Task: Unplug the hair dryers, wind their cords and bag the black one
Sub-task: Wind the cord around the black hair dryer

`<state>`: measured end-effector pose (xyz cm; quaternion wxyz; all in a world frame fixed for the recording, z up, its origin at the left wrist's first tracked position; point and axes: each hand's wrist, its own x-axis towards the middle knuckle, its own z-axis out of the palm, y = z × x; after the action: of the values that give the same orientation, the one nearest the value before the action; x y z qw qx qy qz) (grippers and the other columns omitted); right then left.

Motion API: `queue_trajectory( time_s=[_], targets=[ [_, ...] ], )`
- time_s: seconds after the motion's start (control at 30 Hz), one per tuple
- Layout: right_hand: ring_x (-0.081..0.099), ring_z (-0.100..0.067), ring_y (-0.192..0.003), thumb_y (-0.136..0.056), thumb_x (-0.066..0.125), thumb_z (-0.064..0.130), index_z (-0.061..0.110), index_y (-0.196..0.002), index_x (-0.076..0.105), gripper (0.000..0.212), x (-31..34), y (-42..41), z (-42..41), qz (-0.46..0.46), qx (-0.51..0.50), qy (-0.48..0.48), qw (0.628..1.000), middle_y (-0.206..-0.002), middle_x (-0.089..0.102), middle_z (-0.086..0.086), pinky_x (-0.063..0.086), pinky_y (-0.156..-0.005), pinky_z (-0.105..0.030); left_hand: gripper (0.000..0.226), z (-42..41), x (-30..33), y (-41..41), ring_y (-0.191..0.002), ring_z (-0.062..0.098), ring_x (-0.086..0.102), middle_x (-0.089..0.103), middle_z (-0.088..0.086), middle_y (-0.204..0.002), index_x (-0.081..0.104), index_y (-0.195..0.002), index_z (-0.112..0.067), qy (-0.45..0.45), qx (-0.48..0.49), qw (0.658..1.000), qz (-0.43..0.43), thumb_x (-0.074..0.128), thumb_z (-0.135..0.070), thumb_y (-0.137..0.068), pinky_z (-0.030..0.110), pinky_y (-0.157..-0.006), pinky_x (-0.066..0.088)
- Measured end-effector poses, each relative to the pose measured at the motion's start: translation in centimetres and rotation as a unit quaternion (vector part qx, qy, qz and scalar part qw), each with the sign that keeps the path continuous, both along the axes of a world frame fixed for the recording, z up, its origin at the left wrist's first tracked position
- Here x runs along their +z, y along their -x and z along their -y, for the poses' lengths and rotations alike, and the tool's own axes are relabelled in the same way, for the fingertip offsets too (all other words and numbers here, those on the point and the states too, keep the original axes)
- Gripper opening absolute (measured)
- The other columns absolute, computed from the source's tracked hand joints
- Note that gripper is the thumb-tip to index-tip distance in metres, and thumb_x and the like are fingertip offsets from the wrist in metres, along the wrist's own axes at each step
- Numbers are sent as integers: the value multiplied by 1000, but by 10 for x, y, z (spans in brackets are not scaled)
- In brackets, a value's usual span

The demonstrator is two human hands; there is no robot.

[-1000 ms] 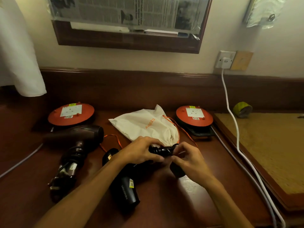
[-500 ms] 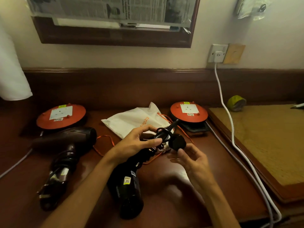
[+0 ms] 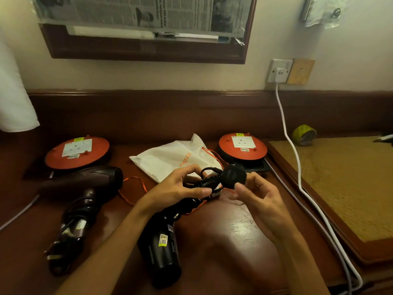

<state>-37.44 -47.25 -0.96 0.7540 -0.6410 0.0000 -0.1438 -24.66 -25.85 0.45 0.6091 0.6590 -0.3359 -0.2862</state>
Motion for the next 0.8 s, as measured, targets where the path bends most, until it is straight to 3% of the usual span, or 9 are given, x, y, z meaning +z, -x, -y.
queue_trajectory(
  time_s=[0.1,0.23,0.33,0.4,0.5,0.57,0.67,0.8],
  targets=[
    [70,-16,-103,-86,73,10,4,-112,66,28,6,-2,-7,-1,-2,67,998,-109,71,-5,57,-83,-27,26,0,2,-1,-82,22,69,73,12,-100,59,-110,-9,22,3,999,-42,75,-13,-90,28,-67,57],
    [67,-14,-109,-79,78,30,1,-91,68,33,16,-7,-5,-36,3,197,980,-119,62,16,58,-88,-33,31,-3,2,-5,-87,28,68,72,17,-106,57,-114,-5,15,-12,999,-49,76,-14,-91,32,-72,57],
    [69,-11,-101,-76,84,32,15,-102,68,35,26,-10,-1,-47,-11,260,964,-112,66,10,58,-86,-33,33,-6,3,-7,-89,32,66,69,28,-111,57,-115,-4,11,-19,998,-57,76,-15,-91,33,-74,57],
    [68,-7,-93,-78,86,26,23,-107,65,37,30,-10,0,-44,-6,296,954,-103,67,6,56,-79,-24,32,-5,2,-7,-87,30,67,71,23,-108,57,-114,-5,2,-21,999,-49,77,-15,-91,33,-75,56],
    [63,-3,-92,-80,84,17,22,-101,63,31,32,-7,-6,-38,4,385,922,-101,63,9,51,-76,-15,31,-3,0,-8,-87,30,67,72,23,-109,57,-112,-3,-14,-17,999,-34,76,-15,-90,34,-77,54],
    [60,-6,-92,-79,84,11,19,-97,62,30,26,-7,-10,-1,-30,415,909,-103,57,10,51,-73,-15,33,-4,0,-8,-86,29,66,73,19,-102,56,-113,-1,-17,-19,999,-34,75,-14,-90,32,-77,55],
    [63,-13,-96,-76,85,4,11,-95,61,31,18,-9,-10,76,-68,418,903,-110,53,6,58,-76,-21,29,-8,1,-10,-84,23,66,73,8,-96,59,-115,-3,-6,-30,998,-57,73,-12,-92,28,-75,55],
    [67,-23,-96,-76,83,2,20,-89,63,30,16,-5,-14,72,-42,309,947,-109,55,7,62,-79,-35,30,-11,0,-11,-90,32,69,73,20,-111,66,-118,-12,62,-23,993,-100,75,-19,-90,34,-74,56]
  ],
)
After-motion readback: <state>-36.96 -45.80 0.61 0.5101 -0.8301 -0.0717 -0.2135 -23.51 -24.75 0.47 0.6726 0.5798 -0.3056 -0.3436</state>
